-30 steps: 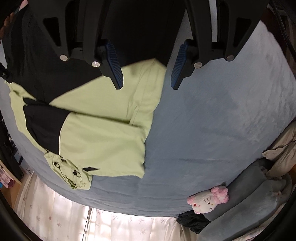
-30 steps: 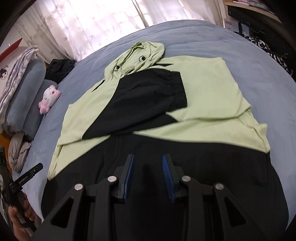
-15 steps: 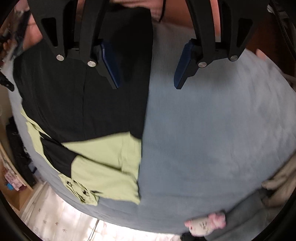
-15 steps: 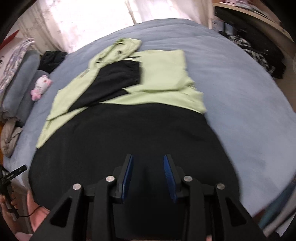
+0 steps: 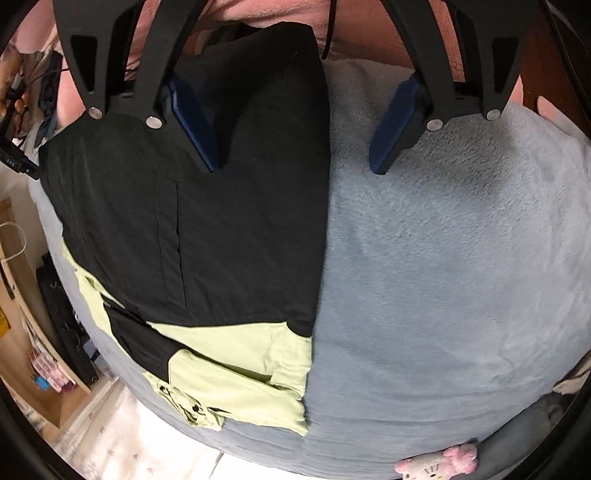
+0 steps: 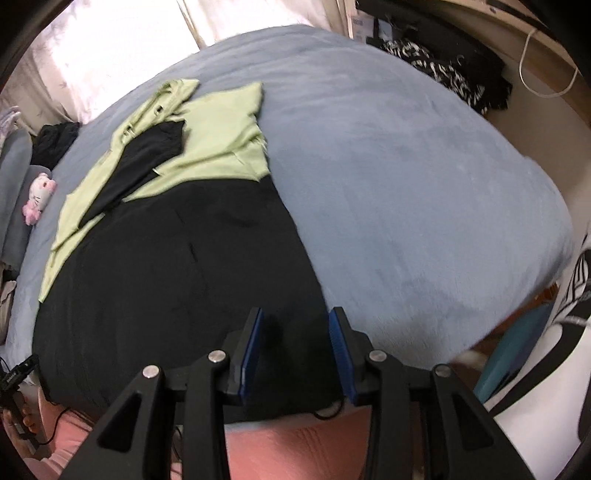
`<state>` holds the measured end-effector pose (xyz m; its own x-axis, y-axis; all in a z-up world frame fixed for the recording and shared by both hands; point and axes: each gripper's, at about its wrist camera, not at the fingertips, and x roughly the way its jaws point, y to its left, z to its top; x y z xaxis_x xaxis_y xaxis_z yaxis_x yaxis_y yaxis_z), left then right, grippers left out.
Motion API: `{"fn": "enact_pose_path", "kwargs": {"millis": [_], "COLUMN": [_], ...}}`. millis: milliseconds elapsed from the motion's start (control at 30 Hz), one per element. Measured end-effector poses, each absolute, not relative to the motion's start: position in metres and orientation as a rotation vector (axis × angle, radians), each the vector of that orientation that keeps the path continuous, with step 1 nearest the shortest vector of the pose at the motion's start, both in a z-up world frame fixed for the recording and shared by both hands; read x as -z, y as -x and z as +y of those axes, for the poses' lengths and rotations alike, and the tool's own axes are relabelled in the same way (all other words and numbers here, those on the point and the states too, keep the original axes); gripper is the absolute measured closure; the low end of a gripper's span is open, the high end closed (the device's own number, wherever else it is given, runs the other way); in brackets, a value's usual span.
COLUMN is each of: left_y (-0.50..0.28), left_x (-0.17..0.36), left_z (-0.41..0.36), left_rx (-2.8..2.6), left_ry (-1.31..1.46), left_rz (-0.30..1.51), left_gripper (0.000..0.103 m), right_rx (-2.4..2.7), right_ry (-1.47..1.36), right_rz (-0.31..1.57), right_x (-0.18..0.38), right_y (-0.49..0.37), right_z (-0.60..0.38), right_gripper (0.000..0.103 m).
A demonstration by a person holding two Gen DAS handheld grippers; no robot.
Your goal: Fold large clothes
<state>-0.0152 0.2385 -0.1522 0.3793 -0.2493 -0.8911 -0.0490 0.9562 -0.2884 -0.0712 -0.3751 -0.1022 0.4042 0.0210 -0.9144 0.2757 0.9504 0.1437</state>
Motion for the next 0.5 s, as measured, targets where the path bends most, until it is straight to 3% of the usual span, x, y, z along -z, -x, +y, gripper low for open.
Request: {"fn": "enact_pose_path", "kwargs": {"millis": [233, 500], "left_y": [0.018, 0.022], "left_x": [0.152, 0.155], "left_z": [0.226, 0.228], "left_rx": [0.177, 0.231], "left_ry": [0.265, 0.313], "left_rz": [1.187, 1.182], "left_gripper": [0.01, 0.01], "right_rx": [0.101, -0.115], "right_ry": [-0.382, -0.477], "right_rz": [1.161, 1.149], "right_x": [0.119, 0.116], "right_y": [0.077, 0.08], "right_z": [-0.386, -0.38], "right_gripper": [0.064, 0.064]}}
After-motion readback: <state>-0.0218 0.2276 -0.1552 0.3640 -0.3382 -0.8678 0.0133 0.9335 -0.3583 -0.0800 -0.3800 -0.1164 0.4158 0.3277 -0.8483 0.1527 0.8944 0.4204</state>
